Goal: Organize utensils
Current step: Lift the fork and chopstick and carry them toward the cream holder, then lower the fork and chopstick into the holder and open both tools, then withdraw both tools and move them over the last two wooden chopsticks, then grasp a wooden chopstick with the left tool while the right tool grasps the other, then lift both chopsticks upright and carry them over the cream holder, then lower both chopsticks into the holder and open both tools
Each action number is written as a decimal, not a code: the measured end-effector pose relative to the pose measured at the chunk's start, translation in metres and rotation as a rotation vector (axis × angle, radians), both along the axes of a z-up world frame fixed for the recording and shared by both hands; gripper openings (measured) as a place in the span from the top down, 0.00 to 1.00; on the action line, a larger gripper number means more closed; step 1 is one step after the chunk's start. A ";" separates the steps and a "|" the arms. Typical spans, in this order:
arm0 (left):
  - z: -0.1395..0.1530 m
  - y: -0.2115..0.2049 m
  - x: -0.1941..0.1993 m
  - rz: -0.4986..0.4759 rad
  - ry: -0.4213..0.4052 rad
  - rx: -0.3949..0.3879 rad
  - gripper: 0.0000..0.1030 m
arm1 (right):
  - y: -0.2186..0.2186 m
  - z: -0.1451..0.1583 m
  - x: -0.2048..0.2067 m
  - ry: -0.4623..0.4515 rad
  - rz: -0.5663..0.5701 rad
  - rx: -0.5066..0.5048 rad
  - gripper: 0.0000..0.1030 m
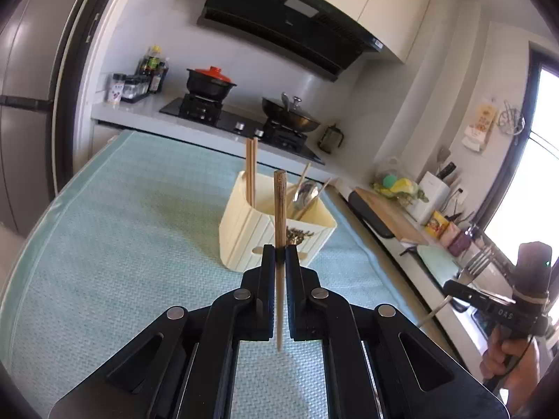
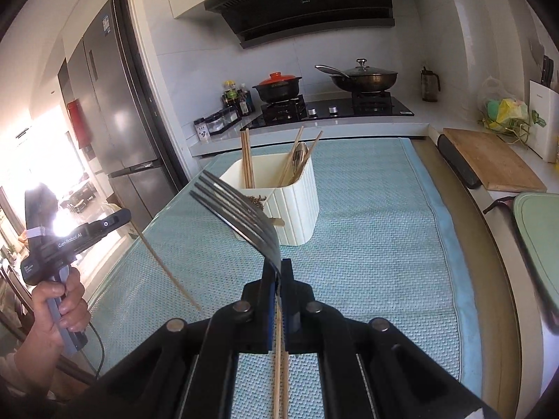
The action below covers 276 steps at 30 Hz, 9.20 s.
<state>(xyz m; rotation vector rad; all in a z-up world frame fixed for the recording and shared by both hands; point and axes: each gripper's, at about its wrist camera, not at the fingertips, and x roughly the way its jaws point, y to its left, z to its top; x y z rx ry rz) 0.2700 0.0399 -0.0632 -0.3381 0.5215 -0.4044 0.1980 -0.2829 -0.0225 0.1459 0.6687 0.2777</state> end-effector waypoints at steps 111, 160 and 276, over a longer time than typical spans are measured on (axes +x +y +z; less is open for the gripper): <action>-0.134 -0.123 0.027 -0.102 0.453 0.541 0.21 | 0.062 -0.154 0.082 0.411 0.189 -0.269 0.60; 0.021 -0.064 0.001 -0.109 0.071 0.261 0.98 | 0.047 0.039 -0.004 -0.153 0.078 -0.066 0.94; 0.048 -0.089 0.245 0.098 0.082 0.276 0.23 | 0.066 0.005 0.297 0.045 0.069 -0.044 0.82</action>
